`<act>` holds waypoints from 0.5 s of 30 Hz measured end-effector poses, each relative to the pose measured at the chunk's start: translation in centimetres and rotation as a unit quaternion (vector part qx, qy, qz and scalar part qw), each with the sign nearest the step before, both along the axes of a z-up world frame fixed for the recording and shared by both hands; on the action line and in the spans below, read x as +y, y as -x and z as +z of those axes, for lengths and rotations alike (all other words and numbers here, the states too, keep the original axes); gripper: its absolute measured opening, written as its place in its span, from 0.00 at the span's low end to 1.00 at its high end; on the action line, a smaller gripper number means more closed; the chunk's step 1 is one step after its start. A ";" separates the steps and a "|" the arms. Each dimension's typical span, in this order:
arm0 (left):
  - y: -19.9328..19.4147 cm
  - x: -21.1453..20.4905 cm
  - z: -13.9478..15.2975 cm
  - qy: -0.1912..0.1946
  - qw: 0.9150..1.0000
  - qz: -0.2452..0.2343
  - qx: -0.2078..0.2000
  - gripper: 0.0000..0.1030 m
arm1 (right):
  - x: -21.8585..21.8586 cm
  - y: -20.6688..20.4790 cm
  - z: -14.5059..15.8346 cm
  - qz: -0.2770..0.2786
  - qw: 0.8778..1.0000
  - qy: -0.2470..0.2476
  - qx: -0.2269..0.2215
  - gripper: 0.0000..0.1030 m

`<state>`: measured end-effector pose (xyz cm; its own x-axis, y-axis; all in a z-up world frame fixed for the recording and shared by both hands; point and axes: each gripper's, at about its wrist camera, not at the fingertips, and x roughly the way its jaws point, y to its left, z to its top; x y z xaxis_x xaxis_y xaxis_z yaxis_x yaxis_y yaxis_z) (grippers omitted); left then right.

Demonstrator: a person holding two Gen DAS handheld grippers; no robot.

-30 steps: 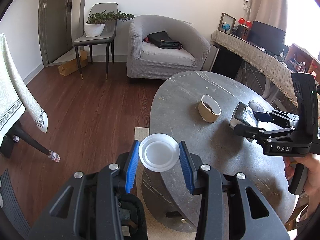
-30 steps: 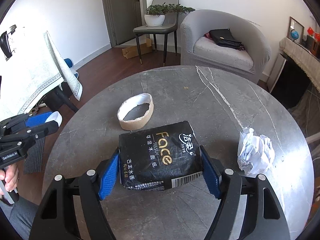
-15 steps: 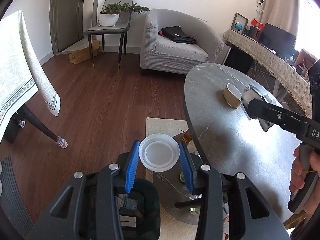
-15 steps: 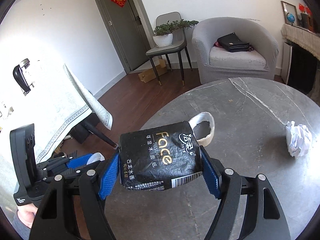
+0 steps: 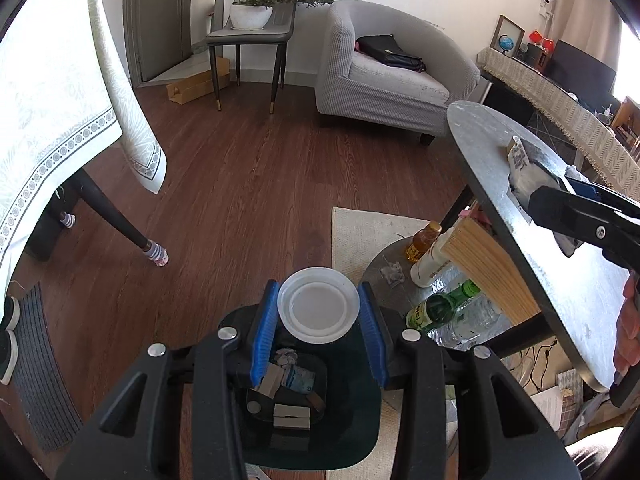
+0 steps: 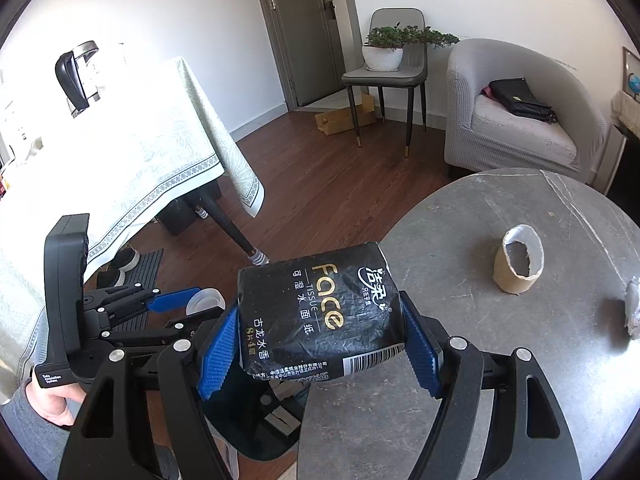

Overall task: Collect trash
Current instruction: 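Carry the lid and the Face pack over the green bin with both tools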

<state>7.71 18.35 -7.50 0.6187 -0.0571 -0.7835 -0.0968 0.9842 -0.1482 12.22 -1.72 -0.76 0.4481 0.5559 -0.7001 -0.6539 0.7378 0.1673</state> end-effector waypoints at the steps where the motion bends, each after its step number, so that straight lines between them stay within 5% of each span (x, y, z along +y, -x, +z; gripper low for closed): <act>1: 0.1 0.4 -0.6 0.005 1.000 0.004 0.007 0.41 | 0.5 0.3 -0.2 0.004 1.000 0.001 0.001 0.72; 15: 1.4 3.8 -7.9 0.022 0.994 0.032 0.100 0.41 | 6.8 1.8 -3.4 0.050 0.998 0.032 0.021 0.73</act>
